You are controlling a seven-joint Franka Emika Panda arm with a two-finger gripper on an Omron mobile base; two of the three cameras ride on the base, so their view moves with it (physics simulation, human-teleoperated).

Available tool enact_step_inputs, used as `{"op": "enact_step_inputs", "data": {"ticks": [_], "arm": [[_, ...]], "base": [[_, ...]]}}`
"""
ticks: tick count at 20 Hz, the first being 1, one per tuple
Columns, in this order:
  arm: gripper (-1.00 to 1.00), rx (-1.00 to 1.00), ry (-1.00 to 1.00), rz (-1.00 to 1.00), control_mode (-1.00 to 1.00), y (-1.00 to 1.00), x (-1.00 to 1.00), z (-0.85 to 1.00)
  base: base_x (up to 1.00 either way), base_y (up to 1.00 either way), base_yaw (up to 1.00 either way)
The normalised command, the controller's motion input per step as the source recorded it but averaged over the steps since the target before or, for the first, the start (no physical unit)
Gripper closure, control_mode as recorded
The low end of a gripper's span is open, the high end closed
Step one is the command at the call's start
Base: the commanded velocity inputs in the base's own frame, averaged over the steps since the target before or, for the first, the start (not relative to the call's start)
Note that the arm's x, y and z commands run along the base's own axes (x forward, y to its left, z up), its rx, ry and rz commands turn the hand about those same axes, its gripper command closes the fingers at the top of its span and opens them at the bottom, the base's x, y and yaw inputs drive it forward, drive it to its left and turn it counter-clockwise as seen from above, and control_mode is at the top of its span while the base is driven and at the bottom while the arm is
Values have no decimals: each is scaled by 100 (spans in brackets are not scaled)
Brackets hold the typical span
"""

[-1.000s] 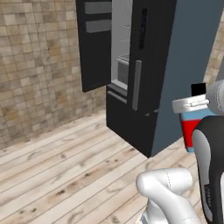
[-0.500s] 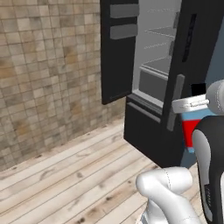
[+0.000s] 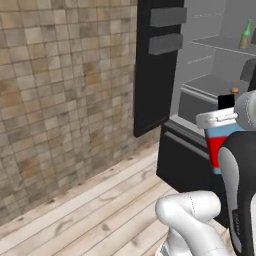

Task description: Place the beer and liquor on the top shelf of the fridge to keep them out of children's reach, and place the tangerine on lower shelves for easy access.

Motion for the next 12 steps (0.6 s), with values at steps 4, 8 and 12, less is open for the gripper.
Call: {"op": "enact_step_inputs", "data": {"ticks": [4, 8, 12], "arm": [[100, 0, 0, 0, 100, 0, 0, 0], [100, 0, 0, 0, 100, 0, 0, 0], [100, 0, 0, 0, 100, 0, 0, 0]], "base": [[71, 0, -29], [64, 0, -36], [64, 0, -41]]}}
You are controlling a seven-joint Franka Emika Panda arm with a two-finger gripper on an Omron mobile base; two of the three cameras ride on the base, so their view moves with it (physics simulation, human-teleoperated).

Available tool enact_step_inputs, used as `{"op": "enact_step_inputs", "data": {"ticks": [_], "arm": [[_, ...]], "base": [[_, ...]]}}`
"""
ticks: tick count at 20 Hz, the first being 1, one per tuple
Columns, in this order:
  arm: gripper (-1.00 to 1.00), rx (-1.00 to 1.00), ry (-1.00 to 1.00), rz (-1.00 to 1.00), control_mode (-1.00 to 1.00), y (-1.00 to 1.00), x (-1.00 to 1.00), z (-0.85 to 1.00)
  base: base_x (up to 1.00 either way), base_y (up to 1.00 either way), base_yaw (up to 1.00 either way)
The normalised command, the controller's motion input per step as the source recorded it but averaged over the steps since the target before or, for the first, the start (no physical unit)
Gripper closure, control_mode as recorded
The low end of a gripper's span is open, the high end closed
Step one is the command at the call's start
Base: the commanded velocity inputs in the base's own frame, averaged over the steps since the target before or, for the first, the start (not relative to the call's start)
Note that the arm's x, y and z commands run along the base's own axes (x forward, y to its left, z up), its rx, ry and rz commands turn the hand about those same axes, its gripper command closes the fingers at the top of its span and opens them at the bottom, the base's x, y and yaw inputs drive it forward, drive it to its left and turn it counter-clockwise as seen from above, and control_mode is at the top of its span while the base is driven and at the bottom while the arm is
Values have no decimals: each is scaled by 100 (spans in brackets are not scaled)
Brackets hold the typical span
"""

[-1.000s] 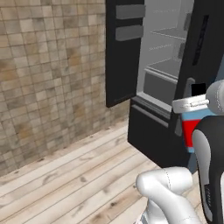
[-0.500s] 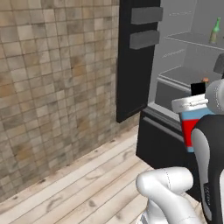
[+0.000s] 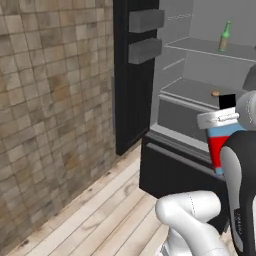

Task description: Place the beer and liquor on the top shelf of the fridge to keep them out of children's reach, and place the tangerine on lower shelves for easy access.

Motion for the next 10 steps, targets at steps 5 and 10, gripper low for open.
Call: {"op": "enact_step_inputs", "data": {"ticks": [5, 10], "arm": [[100, 0, 0, 0, 100, 0, 0, 0], [100, 0, 0, 0, 100, 0, 0, 0]], "base": [[64, 0, -42], [64, 3, -41]]}}
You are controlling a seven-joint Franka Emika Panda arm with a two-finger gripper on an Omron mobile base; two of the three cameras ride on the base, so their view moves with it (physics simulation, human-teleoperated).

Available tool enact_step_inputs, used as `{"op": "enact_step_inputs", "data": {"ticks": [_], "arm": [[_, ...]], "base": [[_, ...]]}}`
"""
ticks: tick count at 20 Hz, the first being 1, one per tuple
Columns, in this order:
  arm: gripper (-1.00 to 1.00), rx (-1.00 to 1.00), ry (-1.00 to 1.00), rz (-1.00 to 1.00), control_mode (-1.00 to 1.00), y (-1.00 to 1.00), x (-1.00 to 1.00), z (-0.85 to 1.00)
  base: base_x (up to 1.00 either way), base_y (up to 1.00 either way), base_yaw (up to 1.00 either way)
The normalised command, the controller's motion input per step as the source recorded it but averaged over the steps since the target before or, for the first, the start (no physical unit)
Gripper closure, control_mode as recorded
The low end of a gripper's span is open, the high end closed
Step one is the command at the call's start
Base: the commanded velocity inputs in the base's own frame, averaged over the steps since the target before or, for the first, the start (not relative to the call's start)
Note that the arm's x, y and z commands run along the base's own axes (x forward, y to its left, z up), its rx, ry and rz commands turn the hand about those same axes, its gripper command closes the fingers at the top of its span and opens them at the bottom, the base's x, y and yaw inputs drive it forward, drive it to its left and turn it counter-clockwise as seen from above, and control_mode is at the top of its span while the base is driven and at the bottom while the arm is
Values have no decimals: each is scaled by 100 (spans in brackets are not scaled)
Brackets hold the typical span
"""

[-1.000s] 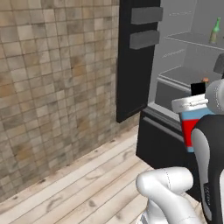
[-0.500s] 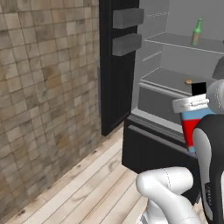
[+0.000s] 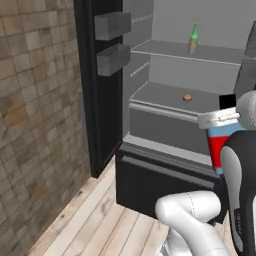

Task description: Place the beer and liquor on the top shelf of the fridge to keep them out of children's reach, and place the tangerine on lower shelves for easy access.

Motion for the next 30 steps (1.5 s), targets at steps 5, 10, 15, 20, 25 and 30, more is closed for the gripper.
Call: {"op": "enact_step_inputs", "data": {"ticks": [5, 10, 15, 20, 25, 30], "arm": [[100, 0, 0, 0, 100, 0, 0, 0], [100, 0, 0, 0, 100, 0, 0, 0], [100, 0, 0, 0, 100, 0, 0, 0], [100, 0, 0, 0, 100, 0, 0, 0], [100, 0, 0, 0, 100, 0, 0, 0], [100, 0, 0, 0, 100, 0, 0, 0]], "base": [[63, 10, -40], [53, 14, -40], [41, 27, -39], [37, 35, -37], [36, 47, -32], [45, 43, -27]]}}
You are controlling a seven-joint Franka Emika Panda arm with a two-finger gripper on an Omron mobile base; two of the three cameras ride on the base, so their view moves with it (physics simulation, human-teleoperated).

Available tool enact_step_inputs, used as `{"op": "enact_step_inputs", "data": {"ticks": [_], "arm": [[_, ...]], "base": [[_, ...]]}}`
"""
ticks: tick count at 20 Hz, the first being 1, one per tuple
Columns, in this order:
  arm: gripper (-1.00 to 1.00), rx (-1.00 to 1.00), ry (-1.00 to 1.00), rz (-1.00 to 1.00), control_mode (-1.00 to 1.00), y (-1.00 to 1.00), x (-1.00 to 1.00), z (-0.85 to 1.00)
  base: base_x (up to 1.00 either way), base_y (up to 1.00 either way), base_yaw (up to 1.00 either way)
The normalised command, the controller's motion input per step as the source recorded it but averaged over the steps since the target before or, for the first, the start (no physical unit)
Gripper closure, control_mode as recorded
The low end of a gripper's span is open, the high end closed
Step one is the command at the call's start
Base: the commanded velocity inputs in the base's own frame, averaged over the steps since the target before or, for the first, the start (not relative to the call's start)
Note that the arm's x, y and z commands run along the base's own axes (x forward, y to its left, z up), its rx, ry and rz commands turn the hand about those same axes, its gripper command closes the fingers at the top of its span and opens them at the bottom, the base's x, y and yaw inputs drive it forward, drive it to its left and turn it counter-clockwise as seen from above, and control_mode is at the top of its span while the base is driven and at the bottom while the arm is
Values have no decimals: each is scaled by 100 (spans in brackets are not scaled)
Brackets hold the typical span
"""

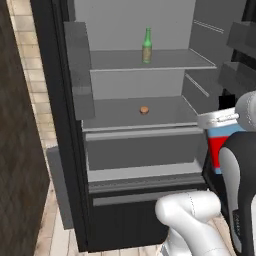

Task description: Place the beer and liquor on the top shelf of the fridge to keep them out of children's reach, and place the tangerine on lower shelves for easy access.

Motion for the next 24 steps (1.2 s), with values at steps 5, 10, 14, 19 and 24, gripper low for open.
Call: {"op": "enact_step_inputs", "data": {"ticks": [5, 10, 14, 19, 24], "arm": [[100, 0, 0, 0, 100, 0, 0, 0], [100, 0, 0, 0, 100, 0, 0, 0], [100, 0, 0, 0, 100, 0, 0, 0], [100, 0, 0, 0, 100, 0, 0, 0], [100, 0, -8, -4, -100, 5, 3, 0]], "base": [[61, 5, -16], [67, -4, -7], [64, 0, -6], [42, 5, -5], [7, 4, -3]]}}
